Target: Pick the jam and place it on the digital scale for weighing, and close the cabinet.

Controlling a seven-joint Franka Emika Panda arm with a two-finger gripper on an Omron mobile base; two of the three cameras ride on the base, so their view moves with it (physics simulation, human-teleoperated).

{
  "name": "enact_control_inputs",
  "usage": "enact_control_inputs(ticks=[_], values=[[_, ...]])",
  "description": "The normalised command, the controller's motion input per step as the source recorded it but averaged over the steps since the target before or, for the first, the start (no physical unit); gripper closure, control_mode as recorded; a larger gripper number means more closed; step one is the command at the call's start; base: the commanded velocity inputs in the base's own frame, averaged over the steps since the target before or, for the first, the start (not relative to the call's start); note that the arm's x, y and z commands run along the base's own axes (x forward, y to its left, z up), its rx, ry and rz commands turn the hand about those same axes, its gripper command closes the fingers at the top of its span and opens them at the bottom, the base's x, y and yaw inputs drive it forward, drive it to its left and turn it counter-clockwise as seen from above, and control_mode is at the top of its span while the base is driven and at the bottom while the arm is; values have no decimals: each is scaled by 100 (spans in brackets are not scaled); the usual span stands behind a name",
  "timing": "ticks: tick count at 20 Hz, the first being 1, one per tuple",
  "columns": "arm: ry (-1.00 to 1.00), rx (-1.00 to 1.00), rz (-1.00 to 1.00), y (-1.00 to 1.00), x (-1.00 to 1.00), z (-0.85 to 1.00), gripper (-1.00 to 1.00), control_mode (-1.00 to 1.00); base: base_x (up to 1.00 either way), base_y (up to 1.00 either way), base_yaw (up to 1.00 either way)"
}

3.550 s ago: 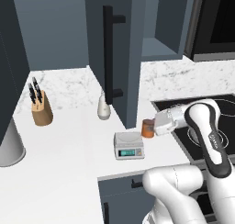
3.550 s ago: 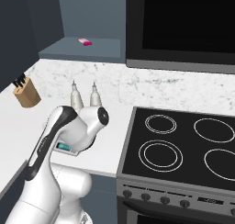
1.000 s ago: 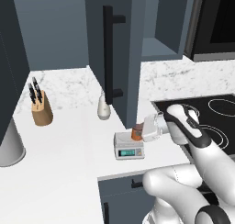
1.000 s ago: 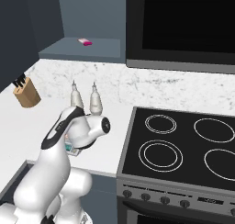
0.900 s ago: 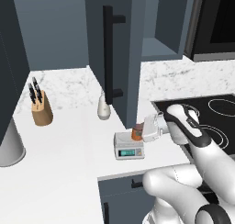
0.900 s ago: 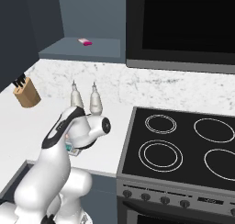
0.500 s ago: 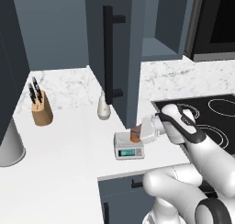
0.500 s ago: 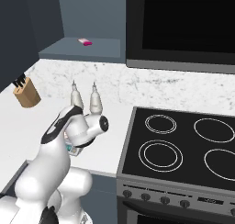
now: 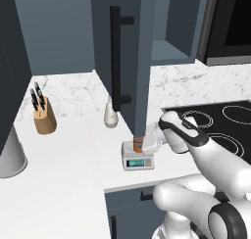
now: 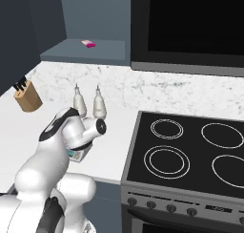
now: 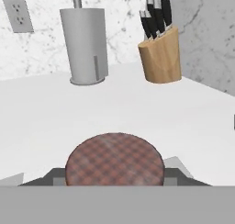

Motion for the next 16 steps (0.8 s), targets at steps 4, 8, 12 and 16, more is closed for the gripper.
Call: enact_control_inputs(ticks=[4,8,12,16], values=[[-2,2,0,0,22,-19,100,-100,0,0,0],[0,3,0,-1,22,-15,100,-100,0,0,0],[0,4,0,-8,25,-11,100,-100,0,0,0],[0,1,0,-2,23,-10,100,-100,0,0,0]])
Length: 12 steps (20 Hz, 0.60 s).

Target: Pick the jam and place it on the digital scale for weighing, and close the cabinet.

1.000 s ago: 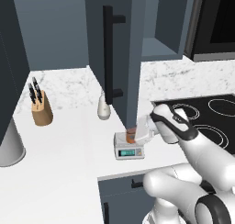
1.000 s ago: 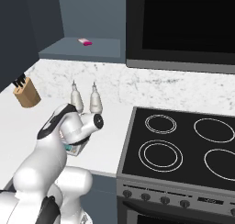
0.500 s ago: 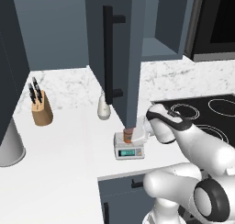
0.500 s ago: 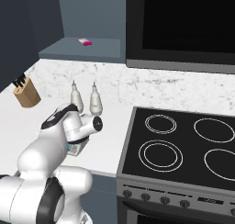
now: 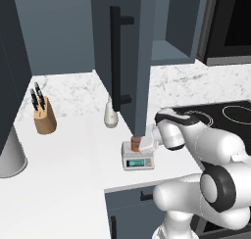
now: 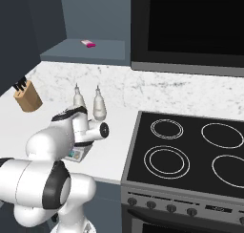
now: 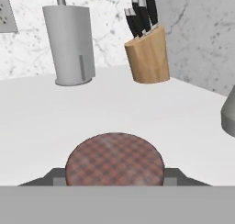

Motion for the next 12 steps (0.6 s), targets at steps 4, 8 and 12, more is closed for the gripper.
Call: enact_control_inputs(ticks=[4,8,12], values=[[0,0,0,0,12,-7,100,-100,0,0,0],[0,0,0,0,5,-6,100,-100,0,0,0],[-1,0,0,-3,4,-10,100,-100,0,0,0]])
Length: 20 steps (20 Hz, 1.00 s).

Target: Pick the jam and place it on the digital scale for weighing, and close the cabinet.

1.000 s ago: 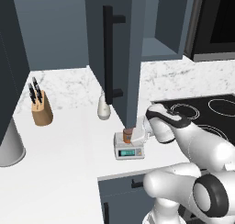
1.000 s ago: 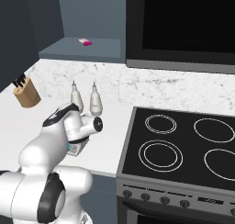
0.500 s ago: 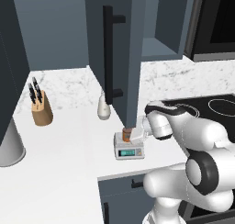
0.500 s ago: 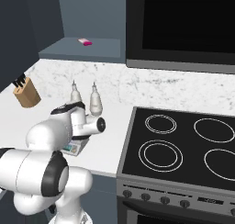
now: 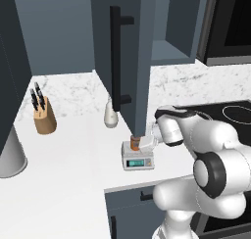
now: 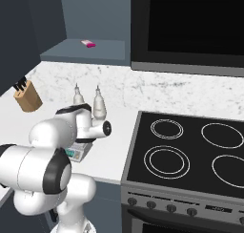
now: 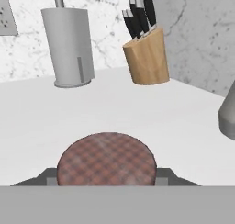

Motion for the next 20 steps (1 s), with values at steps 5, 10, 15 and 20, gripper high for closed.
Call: enact_control_inputs(ticks=[5,10,15,20], values=[[-10,0,0,0,1,-6,100,-100,0,0,0],[-7,0,0,0,0,0,100,-100,0,0,0],[-1,0,0,0,0,-5,-100,-100,0,0,0],[0,1,0,-10,0,0,-100,-100,0,0,0]])
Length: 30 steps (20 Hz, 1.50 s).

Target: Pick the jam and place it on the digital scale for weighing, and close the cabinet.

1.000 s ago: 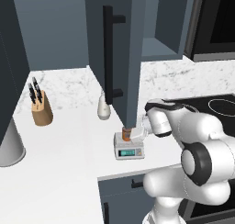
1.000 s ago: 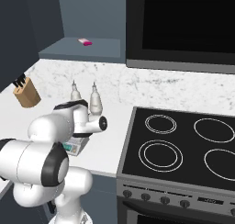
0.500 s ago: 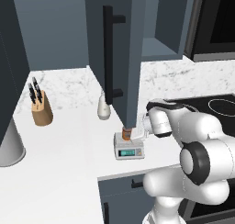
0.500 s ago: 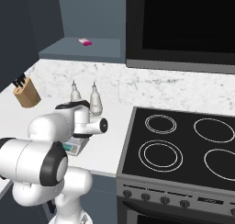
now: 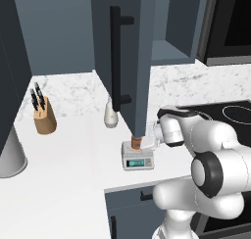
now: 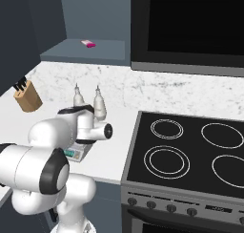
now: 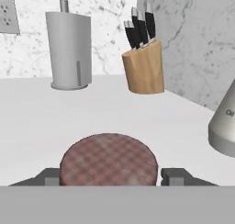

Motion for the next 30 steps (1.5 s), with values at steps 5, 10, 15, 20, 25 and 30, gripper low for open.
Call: enact_control_inputs(ticks=[5,10,15,20,25,30], values=[[0,1,0,-12,0,0,-100,-100,0,0,0],[-6,3,0,-7,-12,2,-100,-100,0,0,0],[-20,13,0,-36,-43,17,-100,-100,0,0,0],[-34,12,-2,-35,-68,66,-100,-100,0,0,0],[-36,8,-3,-19,-80,98,-100,-100,0,0,0],[-31,3,0,-13,-99,100,-100,-100,0,0,0]])
